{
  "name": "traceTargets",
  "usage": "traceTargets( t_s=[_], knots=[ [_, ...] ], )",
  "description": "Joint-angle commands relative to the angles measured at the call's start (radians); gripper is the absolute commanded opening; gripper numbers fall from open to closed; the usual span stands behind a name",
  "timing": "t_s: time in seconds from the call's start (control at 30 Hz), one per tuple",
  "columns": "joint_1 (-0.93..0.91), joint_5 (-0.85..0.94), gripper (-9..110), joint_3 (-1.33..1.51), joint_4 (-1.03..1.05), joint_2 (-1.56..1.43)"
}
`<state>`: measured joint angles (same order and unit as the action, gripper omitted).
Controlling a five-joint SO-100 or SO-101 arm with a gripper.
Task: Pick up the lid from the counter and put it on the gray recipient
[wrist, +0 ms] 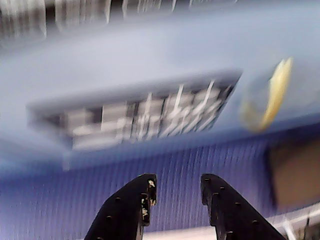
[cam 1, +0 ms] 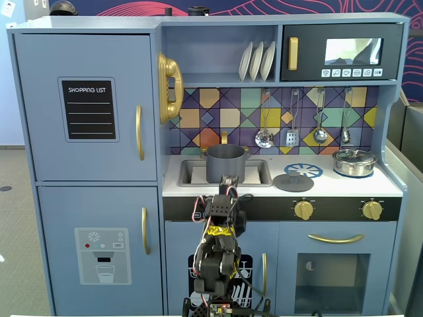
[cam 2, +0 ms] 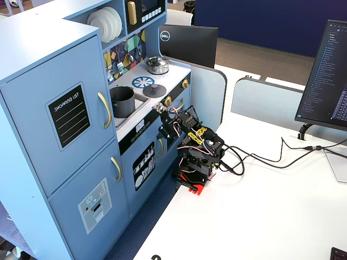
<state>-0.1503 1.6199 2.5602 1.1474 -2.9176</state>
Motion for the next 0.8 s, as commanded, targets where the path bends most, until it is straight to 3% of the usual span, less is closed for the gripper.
traceTargets(
  t_s=[0.0, 0.43, 0.77],
  knots=[
    [-0.038, 0.029, 0, -0.160, -0.066, 0.071],
    [-0.156, 0.100, 0, -0.350, -0.557, 0.172],
    [-0.374, 0.087, 0, -0.291, -0.848, 0.256]
  ],
)
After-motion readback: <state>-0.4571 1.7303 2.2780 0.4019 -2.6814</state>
